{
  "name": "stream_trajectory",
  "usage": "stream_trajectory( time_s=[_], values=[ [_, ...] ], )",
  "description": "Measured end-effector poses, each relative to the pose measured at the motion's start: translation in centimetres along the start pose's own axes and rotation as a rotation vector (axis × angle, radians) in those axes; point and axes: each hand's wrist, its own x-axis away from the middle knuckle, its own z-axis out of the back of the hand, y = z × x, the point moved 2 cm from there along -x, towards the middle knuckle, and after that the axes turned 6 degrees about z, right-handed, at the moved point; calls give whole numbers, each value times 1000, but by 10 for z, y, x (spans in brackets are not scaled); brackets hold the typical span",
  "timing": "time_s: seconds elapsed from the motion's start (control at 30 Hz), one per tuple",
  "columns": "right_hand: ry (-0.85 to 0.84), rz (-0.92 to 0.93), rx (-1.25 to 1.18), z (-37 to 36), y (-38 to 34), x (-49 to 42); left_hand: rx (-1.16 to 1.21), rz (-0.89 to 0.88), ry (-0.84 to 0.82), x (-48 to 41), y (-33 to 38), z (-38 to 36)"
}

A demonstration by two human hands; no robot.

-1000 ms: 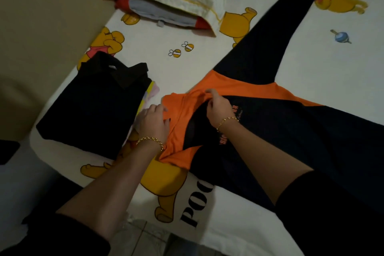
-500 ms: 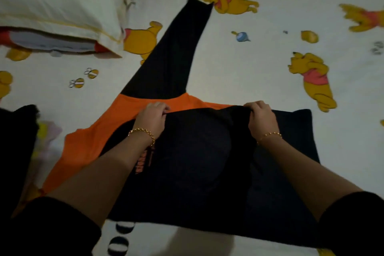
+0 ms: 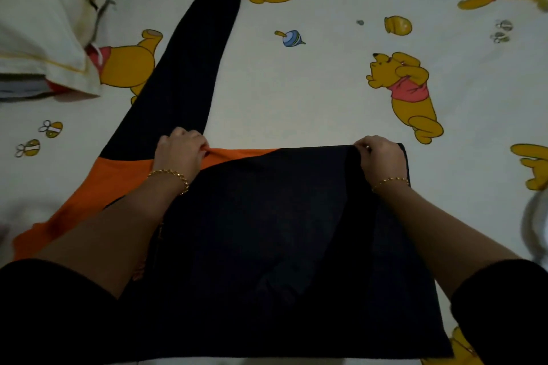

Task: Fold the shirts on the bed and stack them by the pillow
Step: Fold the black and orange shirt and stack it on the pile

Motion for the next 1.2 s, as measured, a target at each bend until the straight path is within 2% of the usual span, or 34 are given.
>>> stream_trajectory(
  time_s=[0.1,0.2,0.37,0.43,0.53,0.67,0.8,0.87,0.93,1.0,1.13,1.2],
  values=[
    [-23,-25,10,-2,3,-7,-93,2,-1,-4,4,1],
    [-77,139,15,-9,0,-8,-138,-63,-5,-9,8,-1],
    [-249,314,17,-6,6,-5,-208,-543,26,-16,2,-5],
    [-353,370,68,-3,8,-4,-194,-605,-38,-17,-2,-1],
    [-441,352,198,-2,7,-5,-164,-662,-136,-13,-4,11],
    [-396,322,358,6,2,4,-255,-688,-108,-3,-4,28],
    [-165,398,400,22,-5,38,-358,-681,23,32,-9,39],
    [-29,450,427,29,-8,65,-277,-663,53,62,-13,38],
    [4,464,410,35,-11,99,-214,-635,51,99,-17,30],
    [-73,452,398,31,-10,138,-218,-600,5,139,-17,18],
    [-414,306,375,13,1,212,-179,-509,-71,199,-15,-9],
    [-453,281,299,12,4,234,-147,-468,-134,219,-14,-18]
  ],
)
